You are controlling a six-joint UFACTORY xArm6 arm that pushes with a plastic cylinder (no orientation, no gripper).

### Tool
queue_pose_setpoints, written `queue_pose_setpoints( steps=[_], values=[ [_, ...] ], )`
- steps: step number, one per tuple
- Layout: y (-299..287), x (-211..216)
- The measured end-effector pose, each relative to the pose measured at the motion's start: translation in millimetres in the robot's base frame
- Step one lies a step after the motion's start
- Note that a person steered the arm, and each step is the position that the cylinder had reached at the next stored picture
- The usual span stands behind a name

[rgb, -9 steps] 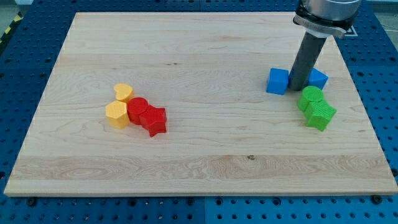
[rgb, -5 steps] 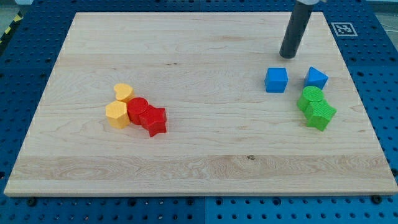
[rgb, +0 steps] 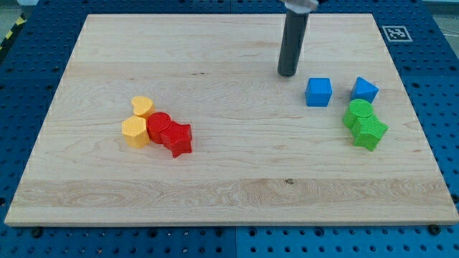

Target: Push the blue cube into a blue triangle

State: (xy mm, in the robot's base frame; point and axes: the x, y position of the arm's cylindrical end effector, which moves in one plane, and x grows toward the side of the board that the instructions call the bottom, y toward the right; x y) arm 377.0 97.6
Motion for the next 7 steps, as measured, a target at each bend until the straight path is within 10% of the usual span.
queue_pose_setpoints(
  steps=[7],
  values=[
    [50.7,36.0]
  ],
)
